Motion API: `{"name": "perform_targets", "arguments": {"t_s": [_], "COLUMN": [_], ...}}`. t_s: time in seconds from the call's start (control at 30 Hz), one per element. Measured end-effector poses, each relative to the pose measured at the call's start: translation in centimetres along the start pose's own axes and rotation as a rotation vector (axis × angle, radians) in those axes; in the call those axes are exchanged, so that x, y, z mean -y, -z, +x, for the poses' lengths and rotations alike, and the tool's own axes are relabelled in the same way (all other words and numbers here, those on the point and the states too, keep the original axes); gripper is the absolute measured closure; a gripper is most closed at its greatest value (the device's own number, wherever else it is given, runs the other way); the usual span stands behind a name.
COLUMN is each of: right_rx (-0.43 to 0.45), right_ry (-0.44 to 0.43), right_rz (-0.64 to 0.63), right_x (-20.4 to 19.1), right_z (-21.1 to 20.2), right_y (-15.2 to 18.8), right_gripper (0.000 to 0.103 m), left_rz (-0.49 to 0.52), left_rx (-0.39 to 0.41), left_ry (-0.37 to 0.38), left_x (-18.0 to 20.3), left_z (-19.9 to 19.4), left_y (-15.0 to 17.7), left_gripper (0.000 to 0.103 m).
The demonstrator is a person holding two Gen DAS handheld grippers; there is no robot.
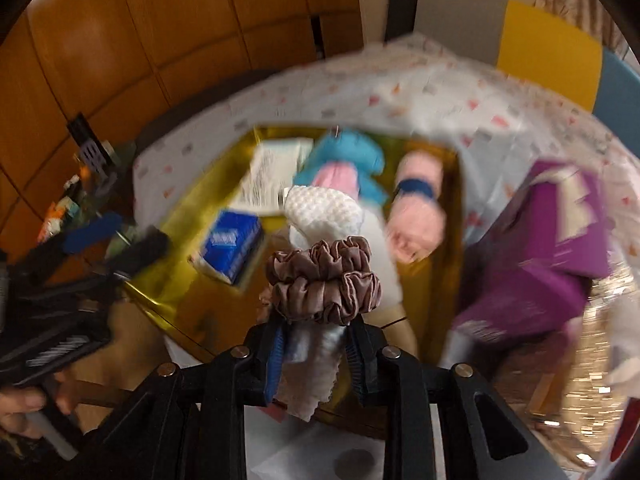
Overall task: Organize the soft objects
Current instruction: 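Carry the white cloth with brown scrunchie into the tray, open the right tool, then move the right tool to the red Christmas sock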
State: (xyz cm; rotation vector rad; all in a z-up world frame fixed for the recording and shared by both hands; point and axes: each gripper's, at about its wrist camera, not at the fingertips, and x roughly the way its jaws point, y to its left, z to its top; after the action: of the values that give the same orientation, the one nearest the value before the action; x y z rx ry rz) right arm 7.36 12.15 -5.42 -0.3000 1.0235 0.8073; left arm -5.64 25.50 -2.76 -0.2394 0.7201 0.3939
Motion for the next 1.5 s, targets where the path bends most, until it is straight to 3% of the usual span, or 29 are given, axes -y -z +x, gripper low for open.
{"name": "perform_targets", "arguments": {"t_s": [0.17,0.3,0.33,0.43,0.57,0.8,1.17,1.5], "right_rx": [-0.07,-0.053,-0.042,0.018,0.114,0.251,0.386,0.363], "right_ry": [0.034,0.023,0.024,0.017,0.012,0.079,0.273,0.495], "right_rz": [0.006,0.0,-0.005,-0.01,-0.006,0.022,0.265,0.646], "right_x": [-0.2,-0.3,-0.4,-0.6,0.0,2.4,13.3,26.9], "right_z": [3.5,2.8,2.5,0.3,-3.1,-9.3,-17.5,-21.1], "right_y": [0.4,1.0,1.0,1.2,1.4,2.2,6.4,14.1], "right_gripper": [0.068,0.061,0.059,0.037,0.036,0.036,0.036,0.036], "left_rz": [-0.006,-0.009,-0.009,0.0,0.014,0.044,0.12,0.203], "left_rx": [-0.007,-0.008,-0.005,0.004,0.011,0.018,0.026,0.036], "left_ry": [-0.003,-0.007,-0.008,-0.009,-0.012,-0.01,0.012,0.087], "left_x": [-0.3,-0.5,-0.5,-0.3,0.1,1.1,3.9,7.5], "left_z": [0.3,0.4,0.3,0.1,-0.2,-0.7,-1.4,-2.3], "left_y": [0.2,0.2,0.1,0.1,0.0,0.0,-0.2,-0.9], "left_gripper": [0.023,0.022,0.022,0.022,0.022,0.021,0.021,0.021]}}
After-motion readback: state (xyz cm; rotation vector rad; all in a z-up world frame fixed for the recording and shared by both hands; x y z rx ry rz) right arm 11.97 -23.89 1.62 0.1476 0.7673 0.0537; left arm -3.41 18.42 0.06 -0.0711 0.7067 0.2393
